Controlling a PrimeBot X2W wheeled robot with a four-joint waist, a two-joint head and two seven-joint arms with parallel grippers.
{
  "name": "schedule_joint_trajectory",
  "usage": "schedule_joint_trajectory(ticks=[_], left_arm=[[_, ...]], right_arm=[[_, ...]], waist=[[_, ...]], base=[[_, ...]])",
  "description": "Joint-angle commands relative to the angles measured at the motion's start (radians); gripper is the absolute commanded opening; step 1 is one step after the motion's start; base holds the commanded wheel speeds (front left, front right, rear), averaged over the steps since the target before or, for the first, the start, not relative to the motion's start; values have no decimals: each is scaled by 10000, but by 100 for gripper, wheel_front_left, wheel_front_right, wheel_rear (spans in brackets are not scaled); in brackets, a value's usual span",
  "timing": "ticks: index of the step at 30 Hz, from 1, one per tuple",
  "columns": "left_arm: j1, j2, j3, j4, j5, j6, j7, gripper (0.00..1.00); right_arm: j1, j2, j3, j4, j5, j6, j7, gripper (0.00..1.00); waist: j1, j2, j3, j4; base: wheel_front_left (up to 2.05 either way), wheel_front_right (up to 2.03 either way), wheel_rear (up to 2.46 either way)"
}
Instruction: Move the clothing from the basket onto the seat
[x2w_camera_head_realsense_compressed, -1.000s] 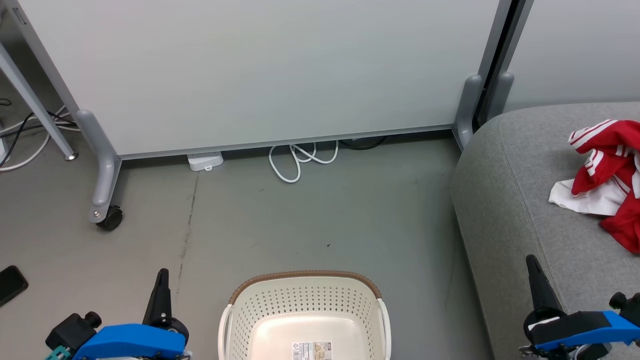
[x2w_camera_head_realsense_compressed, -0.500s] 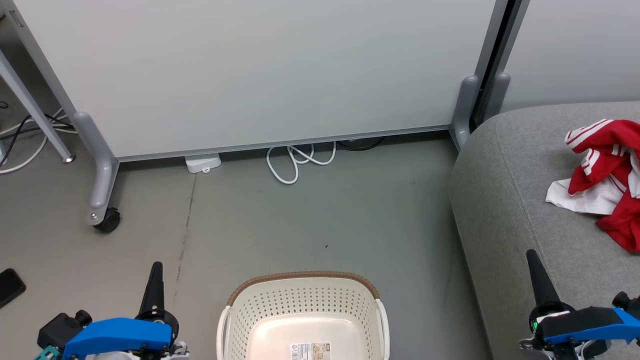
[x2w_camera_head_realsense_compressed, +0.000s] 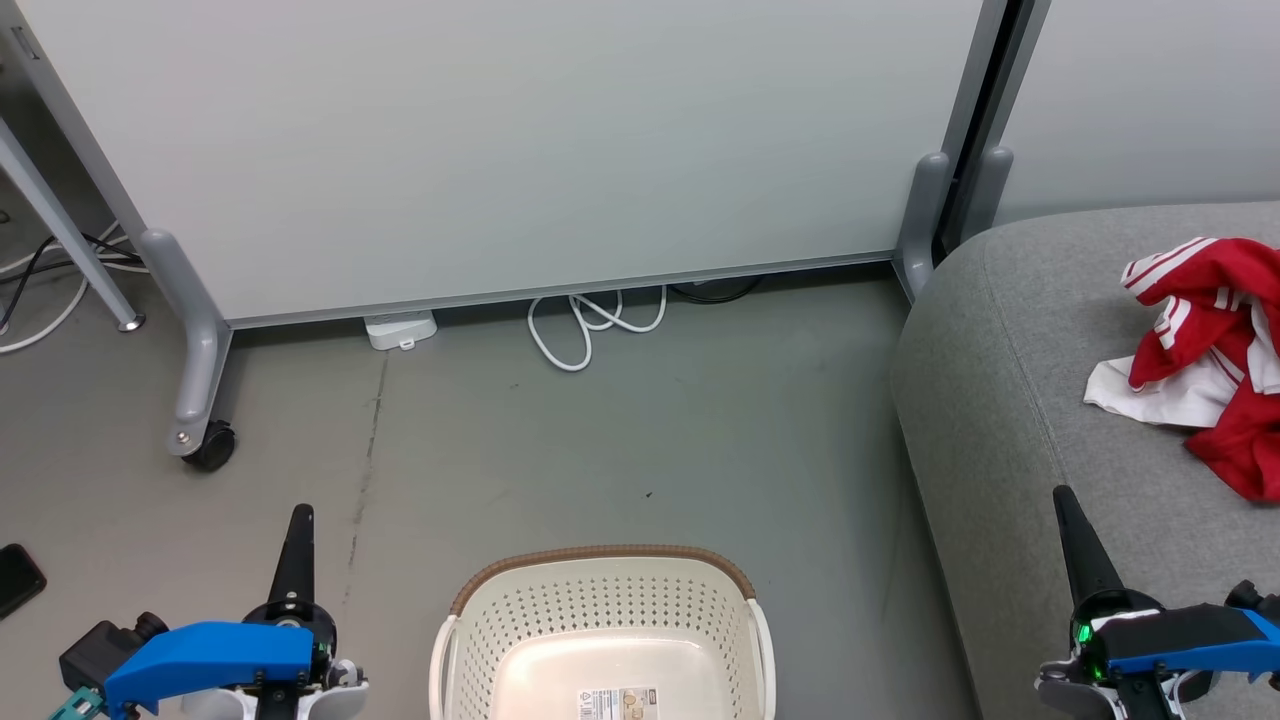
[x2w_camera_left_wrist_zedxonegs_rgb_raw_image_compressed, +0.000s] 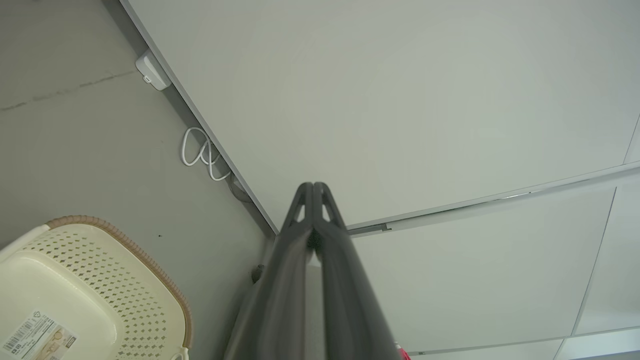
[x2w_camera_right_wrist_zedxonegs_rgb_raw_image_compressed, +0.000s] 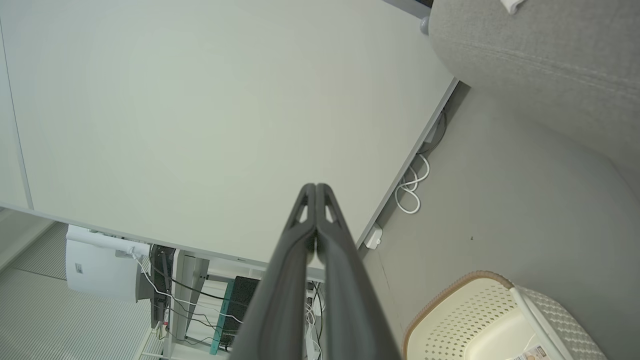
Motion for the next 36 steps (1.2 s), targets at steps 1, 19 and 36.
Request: schedule_joint_trajectory(ticks=[1,19,36], left_arm=[[-212,-1,99,-123,-157,-16,58,0],[-326,-103,454,-331,-1484,-20,485,0],[-412,-185,733,-497,-2507,-23,804,0]], right_arm=[[-220,-84,12,-108,231,5,63,0],[-323,-101,31,-137,1855,6,322,0],[-406,-109,46,-159,3121,7,541,0]], waist=[[-1,0,-2,-4],[-1,0,-42,-93],[-1,0,-78,-172]], base=[[0,0,0],[0,0,0],[0,0,0]])
